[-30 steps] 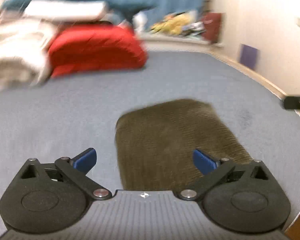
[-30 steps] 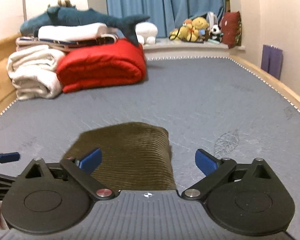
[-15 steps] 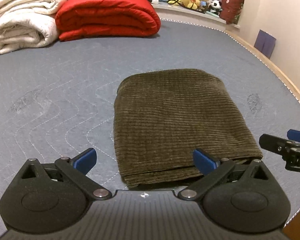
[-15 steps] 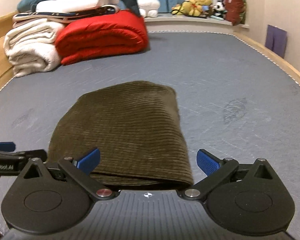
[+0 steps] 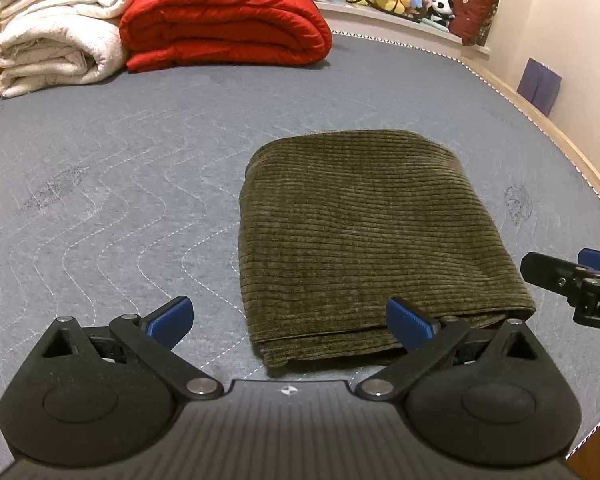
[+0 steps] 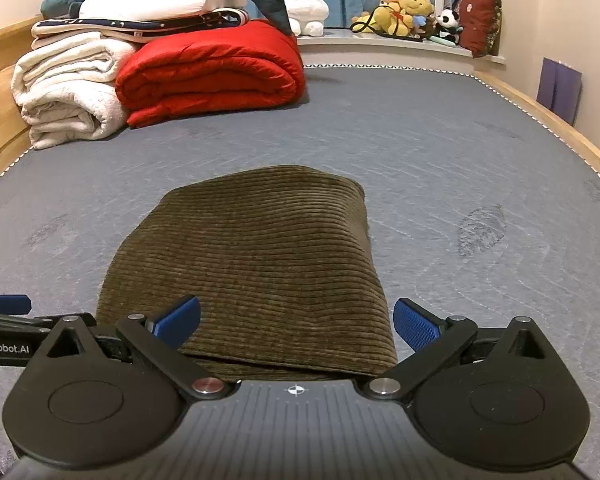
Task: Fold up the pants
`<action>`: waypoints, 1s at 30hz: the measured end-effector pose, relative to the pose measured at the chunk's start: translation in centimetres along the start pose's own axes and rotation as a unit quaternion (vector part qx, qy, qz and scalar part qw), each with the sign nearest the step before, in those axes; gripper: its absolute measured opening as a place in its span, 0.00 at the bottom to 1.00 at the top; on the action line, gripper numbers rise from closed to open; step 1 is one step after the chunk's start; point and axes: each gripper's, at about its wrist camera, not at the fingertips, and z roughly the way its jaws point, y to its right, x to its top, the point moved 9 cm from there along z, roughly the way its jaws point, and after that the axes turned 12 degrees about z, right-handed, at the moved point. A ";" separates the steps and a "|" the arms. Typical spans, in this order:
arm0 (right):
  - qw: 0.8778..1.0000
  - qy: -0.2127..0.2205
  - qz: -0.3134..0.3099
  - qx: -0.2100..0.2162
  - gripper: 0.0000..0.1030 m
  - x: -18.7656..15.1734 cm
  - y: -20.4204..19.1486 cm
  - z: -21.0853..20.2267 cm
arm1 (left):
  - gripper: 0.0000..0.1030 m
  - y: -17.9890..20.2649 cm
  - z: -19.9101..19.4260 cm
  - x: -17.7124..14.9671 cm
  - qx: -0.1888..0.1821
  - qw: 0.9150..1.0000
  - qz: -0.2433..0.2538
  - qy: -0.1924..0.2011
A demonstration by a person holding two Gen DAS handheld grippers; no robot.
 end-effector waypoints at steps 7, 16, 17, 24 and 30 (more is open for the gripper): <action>1.000 0.001 -0.004 -0.001 0.99 -0.2 -0.1 -0.2 | 1.00 0.0 0.1 0.0 -0.001 1.000 0.000 0.000; 1.000 -0.001 -0.007 -0.002 0.99 -0.3 -0.1 -0.2 | 1.00 0.5 0.0 0.0 -0.003 1.000 0.005 0.003; 1.000 -0.001 -0.007 -0.002 0.99 -0.3 -0.1 -0.2 | 1.00 0.5 0.0 0.0 -0.003 1.000 0.005 0.003; 1.000 0.002 -0.008 0.001 0.99 -0.2 -0.2 -0.5 | 1.00 0.7 0.1 0.1 -0.005 1.000 0.009 0.003; 1.000 0.000 -0.006 -0.002 0.99 -0.3 0.0 -0.5 | 1.00 0.7 -0.1 0.1 -0.005 1.000 0.010 0.006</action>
